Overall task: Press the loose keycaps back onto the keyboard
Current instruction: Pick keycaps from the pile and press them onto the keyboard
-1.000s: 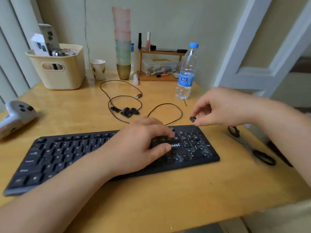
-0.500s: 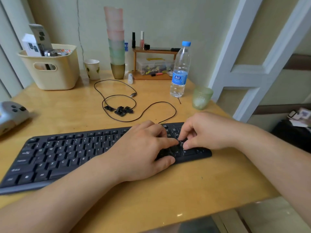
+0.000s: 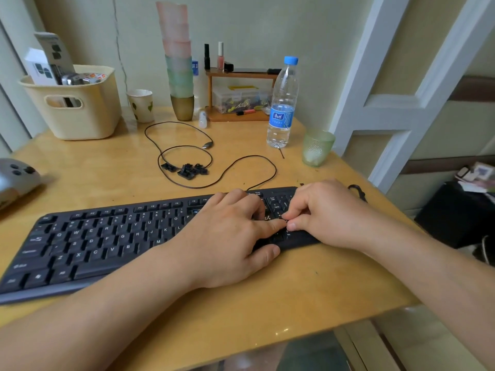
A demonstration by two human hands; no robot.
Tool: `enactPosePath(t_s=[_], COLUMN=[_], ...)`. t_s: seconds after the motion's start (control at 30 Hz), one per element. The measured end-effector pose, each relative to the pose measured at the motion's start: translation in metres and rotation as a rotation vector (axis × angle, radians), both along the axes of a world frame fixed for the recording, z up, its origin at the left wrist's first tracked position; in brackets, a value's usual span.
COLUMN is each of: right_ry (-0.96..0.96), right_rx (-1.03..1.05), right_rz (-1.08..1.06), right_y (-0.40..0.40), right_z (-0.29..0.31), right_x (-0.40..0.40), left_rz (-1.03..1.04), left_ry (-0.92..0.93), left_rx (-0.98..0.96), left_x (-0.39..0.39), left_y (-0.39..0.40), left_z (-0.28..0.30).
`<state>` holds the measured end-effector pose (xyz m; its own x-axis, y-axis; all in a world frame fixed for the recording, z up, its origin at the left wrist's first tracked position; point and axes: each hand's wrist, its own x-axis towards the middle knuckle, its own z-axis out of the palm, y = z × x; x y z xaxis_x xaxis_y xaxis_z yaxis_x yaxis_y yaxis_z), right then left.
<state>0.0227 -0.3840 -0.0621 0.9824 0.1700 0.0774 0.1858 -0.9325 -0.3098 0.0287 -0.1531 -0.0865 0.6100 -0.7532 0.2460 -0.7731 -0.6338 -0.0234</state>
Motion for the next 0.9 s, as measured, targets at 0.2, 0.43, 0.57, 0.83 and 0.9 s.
enactPosePath(t_s=[0.2, 0.43, 0.57, 0.83, 0.9], right_ry=[-0.099, -0.261, -0.331, -0.438, -0.447], right_rx=[0.203, 0.091, 0.080, 0.113, 0.104], right_rz=[-0.007, 0.119, 0.138, 0.144, 0.144], right_y=[-0.002, -0.013, -0.011, -0.008, -0.007], right_z=[-0.014, -0.031, -0.036, -0.049, -0.051], right_x=[-0.013, -0.035, -0.036, -0.038, -0.038], left_rz=[0.000, 0.013, 0.018, -0.002, -0.006], left_ry=[-0.004, -0.011, -0.018, -0.065, -0.065], left_rx=[0.001, 0.019, 0.020, -0.001, -0.008], left_x=[0.000, -0.002, -0.002, -0.003, -0.002], left_y=[0.000, 0.000, -0.001, -0.002, -0.002], left_z=[-0.001, 0.001, 0.001, -0.003, -0.003])
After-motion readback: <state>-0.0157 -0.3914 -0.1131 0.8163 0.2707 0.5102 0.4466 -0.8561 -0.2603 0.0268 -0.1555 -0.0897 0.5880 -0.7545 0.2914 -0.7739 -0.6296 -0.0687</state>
